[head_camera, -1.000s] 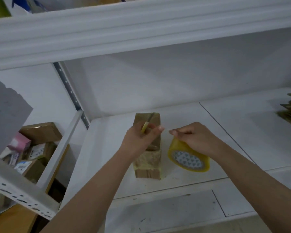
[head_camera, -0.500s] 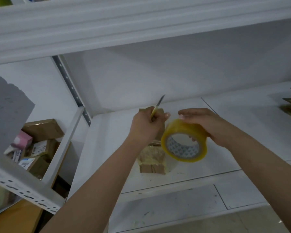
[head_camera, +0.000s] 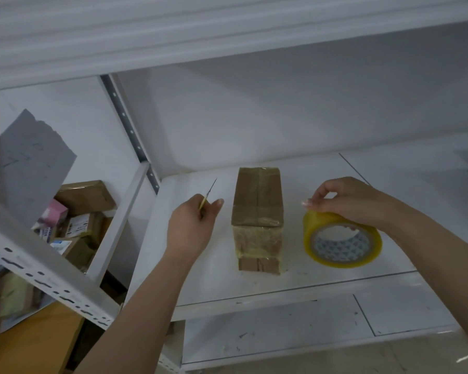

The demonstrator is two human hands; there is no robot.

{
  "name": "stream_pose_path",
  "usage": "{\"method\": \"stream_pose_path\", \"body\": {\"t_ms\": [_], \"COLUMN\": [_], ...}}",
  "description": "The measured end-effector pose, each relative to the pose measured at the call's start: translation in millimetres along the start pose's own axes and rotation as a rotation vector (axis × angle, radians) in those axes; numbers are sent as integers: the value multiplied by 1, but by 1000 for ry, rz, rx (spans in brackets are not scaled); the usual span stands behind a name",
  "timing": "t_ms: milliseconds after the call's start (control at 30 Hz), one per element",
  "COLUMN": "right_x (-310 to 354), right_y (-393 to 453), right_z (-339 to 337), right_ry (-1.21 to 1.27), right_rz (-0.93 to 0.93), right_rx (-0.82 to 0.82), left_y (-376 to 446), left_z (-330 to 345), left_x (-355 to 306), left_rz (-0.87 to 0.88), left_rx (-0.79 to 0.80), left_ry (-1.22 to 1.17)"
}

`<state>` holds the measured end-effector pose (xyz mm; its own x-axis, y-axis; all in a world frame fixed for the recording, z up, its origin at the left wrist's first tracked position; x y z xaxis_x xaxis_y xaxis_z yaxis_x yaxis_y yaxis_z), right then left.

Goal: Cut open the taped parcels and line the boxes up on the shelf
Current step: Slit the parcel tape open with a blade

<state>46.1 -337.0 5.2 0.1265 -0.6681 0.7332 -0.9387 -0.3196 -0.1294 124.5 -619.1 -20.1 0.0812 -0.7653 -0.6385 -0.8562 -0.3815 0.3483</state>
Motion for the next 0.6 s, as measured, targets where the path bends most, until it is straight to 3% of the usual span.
{"method": "stream_pose_path", "body": {"t_ms": [333, 400, 600], "right_x": [-17, -24, -37], "right_y": [14, 16, 23], "right_z": [18, 28, 55], "right_ry": [-68, -90, -126], "right_rz": [26, 60, 81], "right_rx": [-12, 10, 44], "left_y": [1, -1, -20], "left_z": [19, 30, 75], "left_x": [23, 32, 46], "left_rz": [-17, -87, -365], "left_rx": [-18, 40, 209], "left_ry": [-48, -78, -474]}}
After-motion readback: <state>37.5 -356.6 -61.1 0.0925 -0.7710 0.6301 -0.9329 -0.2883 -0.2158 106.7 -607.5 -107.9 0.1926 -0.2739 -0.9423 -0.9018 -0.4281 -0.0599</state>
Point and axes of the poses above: each hand's wrist, its own y-axis towards the middle knuckle, its own z-axis out of the palm, x = y × z, the point moved 4 cm from there along y, towards the middle knuckle
